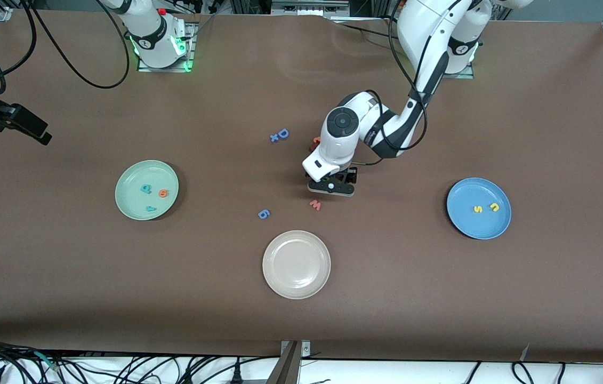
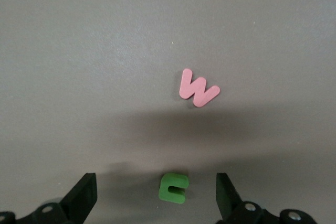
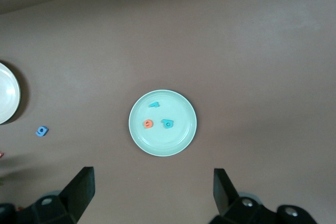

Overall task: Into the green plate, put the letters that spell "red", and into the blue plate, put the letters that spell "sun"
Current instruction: 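Move the left gripper from the blue plate to the green c, then lower the left gripper over the green c and close on it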

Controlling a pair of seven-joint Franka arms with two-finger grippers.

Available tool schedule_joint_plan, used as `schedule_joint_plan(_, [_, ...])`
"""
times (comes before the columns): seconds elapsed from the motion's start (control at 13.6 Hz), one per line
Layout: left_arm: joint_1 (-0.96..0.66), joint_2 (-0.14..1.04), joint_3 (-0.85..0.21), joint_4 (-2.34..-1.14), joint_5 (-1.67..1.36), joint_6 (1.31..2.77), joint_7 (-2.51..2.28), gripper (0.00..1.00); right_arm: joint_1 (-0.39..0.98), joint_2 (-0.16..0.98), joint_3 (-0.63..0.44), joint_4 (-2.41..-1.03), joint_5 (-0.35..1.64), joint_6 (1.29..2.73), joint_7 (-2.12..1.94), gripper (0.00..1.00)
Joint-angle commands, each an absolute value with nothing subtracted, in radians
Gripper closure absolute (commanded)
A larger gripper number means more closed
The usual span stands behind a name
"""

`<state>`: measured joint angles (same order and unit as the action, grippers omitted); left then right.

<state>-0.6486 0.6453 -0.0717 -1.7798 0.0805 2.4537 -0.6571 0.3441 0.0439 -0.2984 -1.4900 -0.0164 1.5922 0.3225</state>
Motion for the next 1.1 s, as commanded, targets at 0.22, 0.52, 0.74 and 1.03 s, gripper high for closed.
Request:
schedule_joint_plan(0.22, [-0.664, 0.689, -0.075, -1.756, 0.19, 2.451, -0.77, 0.0, 0.348, 0.035, -0.293, -1.482, -0.112, 1.579, 0.322, 0.0])
schedule_joint_plan(0.52, [-0.664, 0.703, -0.084, -1.763, 0.181, 2.513, -0.799, 0.0, 0.347, 0.038, -0.301, -1.482, -0.022, 1.592, 0.333, 0.0])
schedule_joint_plan(0.74, [-0.664, 0.713, -0.089, -1.763, 0.181, 2.525, -0.824, 0.0, 0.341, 0.037, -0.301, -1.482, -0.029, 1.591, 0.33, 0.0])
schedule_joint_plan(1.03, [-0.664, 0.713, -0.098, -1.766, 0.183, 2.525, -0.827, 0.01, 0.341, 0.035, -0.301, -1.482, -0.026, 1.598, 0.337, 0.0])
